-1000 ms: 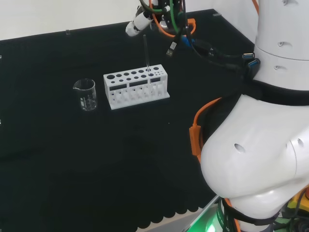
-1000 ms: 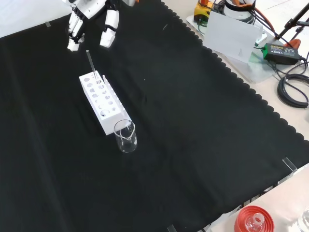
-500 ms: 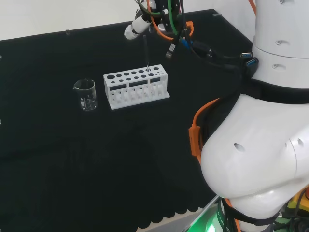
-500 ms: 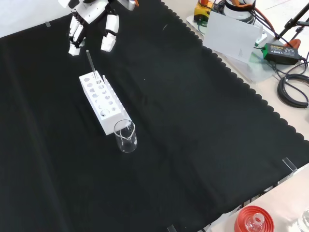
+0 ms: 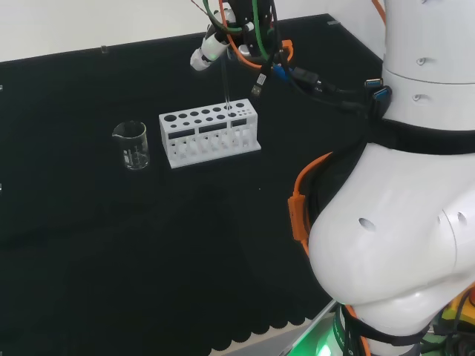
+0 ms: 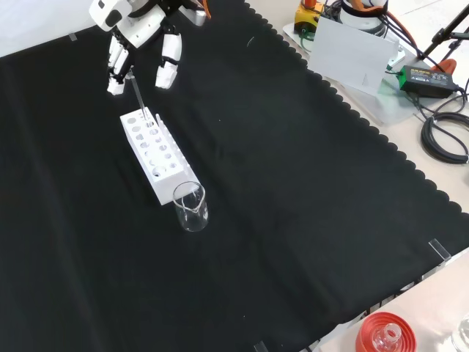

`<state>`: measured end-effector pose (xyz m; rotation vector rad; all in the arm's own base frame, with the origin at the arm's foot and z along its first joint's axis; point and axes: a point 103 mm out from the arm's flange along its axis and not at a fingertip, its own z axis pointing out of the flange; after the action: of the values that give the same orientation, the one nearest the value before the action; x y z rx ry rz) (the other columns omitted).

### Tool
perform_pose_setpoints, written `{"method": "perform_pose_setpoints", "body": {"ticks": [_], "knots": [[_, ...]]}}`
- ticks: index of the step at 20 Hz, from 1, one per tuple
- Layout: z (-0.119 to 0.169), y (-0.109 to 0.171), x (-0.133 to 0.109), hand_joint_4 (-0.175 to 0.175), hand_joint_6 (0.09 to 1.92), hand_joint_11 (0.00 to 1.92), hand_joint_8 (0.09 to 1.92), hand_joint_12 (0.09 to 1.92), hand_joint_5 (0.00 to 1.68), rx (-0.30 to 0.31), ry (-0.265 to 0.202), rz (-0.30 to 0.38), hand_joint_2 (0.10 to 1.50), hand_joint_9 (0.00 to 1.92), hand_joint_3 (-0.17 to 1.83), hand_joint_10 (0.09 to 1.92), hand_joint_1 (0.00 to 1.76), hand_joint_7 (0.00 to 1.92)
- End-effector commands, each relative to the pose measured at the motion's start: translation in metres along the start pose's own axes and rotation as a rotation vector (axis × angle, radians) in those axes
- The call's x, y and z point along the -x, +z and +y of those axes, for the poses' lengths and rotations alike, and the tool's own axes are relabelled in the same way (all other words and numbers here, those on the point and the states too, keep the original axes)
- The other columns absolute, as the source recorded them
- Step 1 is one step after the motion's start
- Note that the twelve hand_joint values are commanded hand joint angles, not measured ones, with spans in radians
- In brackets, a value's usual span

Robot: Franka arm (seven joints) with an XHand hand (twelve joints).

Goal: Take the glass rod from the white test tube rack.

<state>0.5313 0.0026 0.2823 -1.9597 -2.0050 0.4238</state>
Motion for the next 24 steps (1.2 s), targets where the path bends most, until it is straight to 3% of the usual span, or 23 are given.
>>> {"method": "perform_pose_setpoints", "body": {"ticks": [1, 11, 13, 18, 24], "knots": [[0.004, 0.012, -0.002, -0.019, 0.09, 0.69, 0.79, 1.30, 0.43, -0.017, -0.002, -0.025, 0.91, 0.66, 0.24, 0.83, 0.46, 0.37], [0.010, 0.016, 0.002, -0.054, 0.09, 0.91, 0.79, 1.20, 0.53, -0.034, -0.003, -0.066, 0.91, 0.88, 0.27, 0.72, 0.57, 0.54], [0.012, 0.016, 0.002, -0.064, 0.21, 0.96, 0.77, 1.17, 0.56, -0.038, 0.012, -0.070, 0.90, 0.93, 0.30, 0.67, 0.63, 0.55], [0.020, 0.017, 0.001, -0.109, 0.71, 1.11, 0.78, 1.06, 0.51, -0.033, 0.008, -0.066, 0.85, 1.04, 0.41, 0.60, 0.76, 0.65], [0.020, 0.015, 0.003, -0.156, 0.85, 1.17, 0.79, 1.02, 0.57, -0.027, 0.007, -0.066, 0.82, 1.08, 0.47, 0.58, 0.83, 0.72]]}}
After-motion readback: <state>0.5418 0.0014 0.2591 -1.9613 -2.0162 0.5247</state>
